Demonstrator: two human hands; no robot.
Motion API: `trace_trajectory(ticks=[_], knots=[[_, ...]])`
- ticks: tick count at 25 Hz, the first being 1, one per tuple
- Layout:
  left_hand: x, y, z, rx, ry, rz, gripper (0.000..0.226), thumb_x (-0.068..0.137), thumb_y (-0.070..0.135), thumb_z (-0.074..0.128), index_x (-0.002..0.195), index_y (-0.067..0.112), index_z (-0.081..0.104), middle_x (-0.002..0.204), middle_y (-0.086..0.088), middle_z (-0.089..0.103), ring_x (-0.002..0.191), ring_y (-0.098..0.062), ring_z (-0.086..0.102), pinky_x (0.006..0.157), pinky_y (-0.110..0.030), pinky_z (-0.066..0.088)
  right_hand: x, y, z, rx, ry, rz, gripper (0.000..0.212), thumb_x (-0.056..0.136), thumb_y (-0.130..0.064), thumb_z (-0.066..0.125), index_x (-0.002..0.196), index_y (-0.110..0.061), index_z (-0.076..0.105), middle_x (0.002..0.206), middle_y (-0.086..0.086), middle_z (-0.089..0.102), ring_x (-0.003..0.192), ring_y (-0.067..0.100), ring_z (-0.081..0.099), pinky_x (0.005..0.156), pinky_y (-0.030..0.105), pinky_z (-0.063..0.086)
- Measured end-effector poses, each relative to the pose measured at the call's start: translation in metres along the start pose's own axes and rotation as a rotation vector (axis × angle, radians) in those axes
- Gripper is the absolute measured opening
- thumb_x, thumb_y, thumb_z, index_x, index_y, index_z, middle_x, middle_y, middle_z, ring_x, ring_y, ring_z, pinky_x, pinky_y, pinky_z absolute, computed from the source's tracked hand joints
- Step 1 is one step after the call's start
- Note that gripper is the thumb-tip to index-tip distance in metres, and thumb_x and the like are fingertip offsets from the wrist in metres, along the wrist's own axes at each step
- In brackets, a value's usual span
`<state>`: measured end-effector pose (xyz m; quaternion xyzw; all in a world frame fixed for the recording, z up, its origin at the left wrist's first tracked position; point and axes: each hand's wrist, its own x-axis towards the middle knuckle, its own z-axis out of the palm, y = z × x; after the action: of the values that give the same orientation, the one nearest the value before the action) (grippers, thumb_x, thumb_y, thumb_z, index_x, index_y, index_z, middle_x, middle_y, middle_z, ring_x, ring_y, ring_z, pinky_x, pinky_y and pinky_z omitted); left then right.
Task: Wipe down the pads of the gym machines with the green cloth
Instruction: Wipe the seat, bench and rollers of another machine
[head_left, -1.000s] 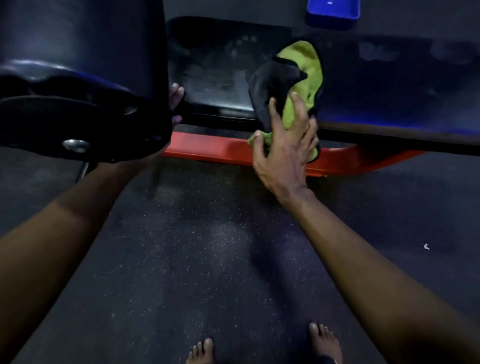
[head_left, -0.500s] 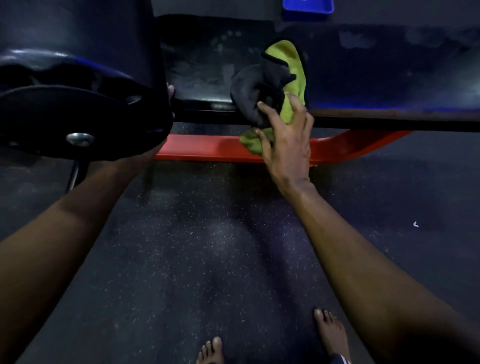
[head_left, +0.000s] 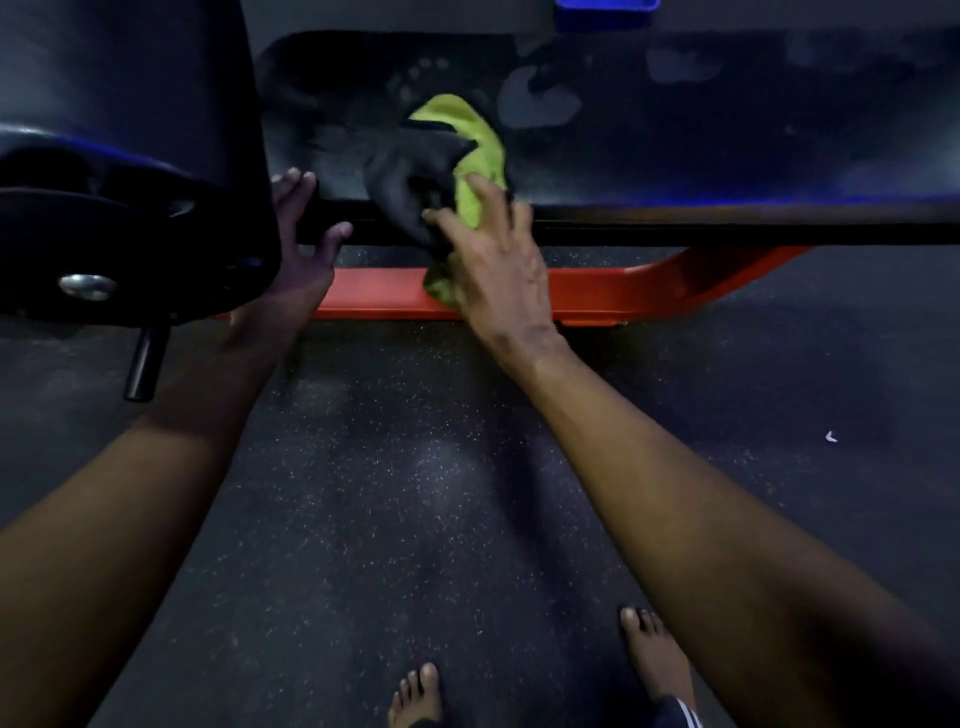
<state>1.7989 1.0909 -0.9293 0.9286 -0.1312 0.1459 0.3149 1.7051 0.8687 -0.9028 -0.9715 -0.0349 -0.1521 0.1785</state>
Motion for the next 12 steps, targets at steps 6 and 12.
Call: trace_trajectory(ticks=[6,12], knots=[[-0.004,0.047,0.011,0.197,-0.010,-0.119,0.080,0.080,0.064,0.069,0.147,0.025,0.049,0.151,-0.017,0.035,0.140,-0.031,0.033,0.112,-0.022,0.023,-0.028,0.060,-0.016,-0.002,0.161,0.291,0.047,0.092,-0.025,0.074,0.137,-0.026,0.060,0.156,0.012,0.032,0.126,0.031,0.042,0.098,0.035,0.051],[-0.003,0.034,0.024,0.206,0.020,-0.139,0.079,0.081,0.069,0.062,0.144,0.023,0.049,0.152,-0.019,0.035,0.143,-0.034,0.032,0.118,-0.037,0.027,-0.021,0.056,-0.019,0.039,0.021,0.115,0.051,0.091,-0.018,0.074,0.139,-0.022,0.058,0.158,0.012,0.030,0.127,0.034,0.040,0.098,0.041,0.052]])
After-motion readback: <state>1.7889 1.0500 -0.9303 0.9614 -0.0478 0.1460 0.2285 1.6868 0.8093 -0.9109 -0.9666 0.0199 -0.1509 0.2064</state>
